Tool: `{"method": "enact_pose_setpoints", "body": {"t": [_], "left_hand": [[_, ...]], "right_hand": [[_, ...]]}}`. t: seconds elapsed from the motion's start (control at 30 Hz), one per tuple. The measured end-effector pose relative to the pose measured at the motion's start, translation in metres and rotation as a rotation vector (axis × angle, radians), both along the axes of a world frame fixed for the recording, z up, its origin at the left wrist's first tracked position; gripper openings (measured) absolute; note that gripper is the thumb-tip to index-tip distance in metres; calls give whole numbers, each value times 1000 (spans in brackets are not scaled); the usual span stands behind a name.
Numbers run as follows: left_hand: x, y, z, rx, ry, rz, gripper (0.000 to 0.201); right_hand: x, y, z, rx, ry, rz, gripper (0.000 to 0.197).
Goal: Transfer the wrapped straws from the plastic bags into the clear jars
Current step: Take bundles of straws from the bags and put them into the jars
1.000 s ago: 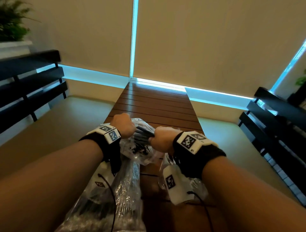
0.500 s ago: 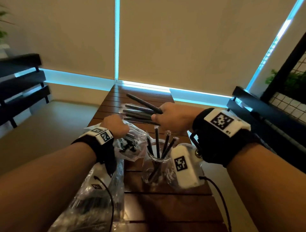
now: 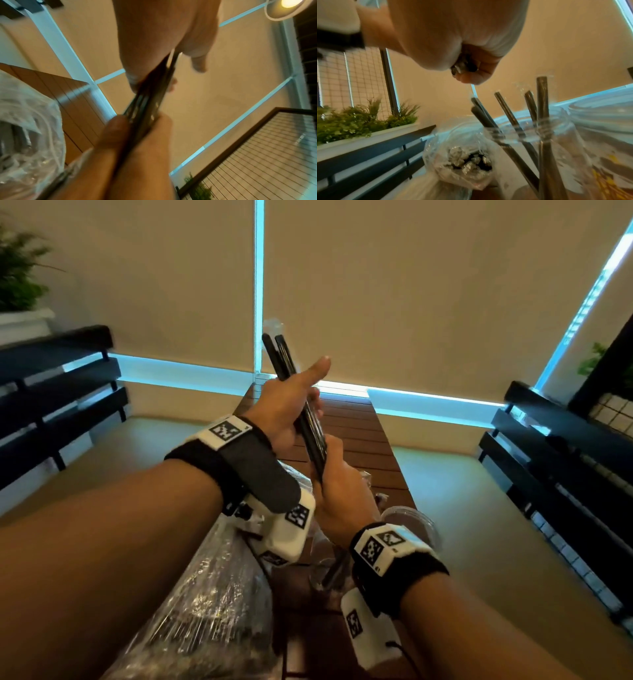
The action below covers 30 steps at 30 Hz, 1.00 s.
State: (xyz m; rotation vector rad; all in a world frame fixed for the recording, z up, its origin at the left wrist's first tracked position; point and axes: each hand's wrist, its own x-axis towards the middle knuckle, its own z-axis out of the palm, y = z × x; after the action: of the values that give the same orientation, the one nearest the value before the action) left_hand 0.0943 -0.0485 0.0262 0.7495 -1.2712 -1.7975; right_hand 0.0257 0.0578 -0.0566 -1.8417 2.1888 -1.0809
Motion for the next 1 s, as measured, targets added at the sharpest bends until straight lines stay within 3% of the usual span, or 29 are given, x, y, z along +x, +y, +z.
{"method": "enact_pose_setpoints", "body": {"t": [0.1, 0.3, 0.43, 0.53, 0.67, 0.73, 0.87, 1.0], "left_hand": [[-15, 12, 3, -69, -67, 108, 29], [-37, 34, -9, -383, -64, 5, 36], [-48, 46, -24, -414, -30, -114, 29], [-51, 44, -41, -471, -52, -195, 29], [-48, 30, -58, -517, -187, -262, 22], [-46, 27, -58, -492, -193, -283, 30], [-49, 17, -42, -462, -129, -101, 49], [-53, 19, -35, -822, -233, 60, 49]], "right_hand": [[-4, -3, -6, 34, -78, -65, 32], [-15, 0, -14, -71, -146, -167, 51], [-27, -2, -9, -220, -334, -192, 43], [-34, -4, -17, -213, -347, -203, 30], [-34, -6, -39, -187, -332, -213, 34], [-37, -9, -46, -109, -342, -226, 36], [-40, -14, -54, -51, -411, -254, 28], [-42, -20, -55, -52, -430, -253, 25]]}}
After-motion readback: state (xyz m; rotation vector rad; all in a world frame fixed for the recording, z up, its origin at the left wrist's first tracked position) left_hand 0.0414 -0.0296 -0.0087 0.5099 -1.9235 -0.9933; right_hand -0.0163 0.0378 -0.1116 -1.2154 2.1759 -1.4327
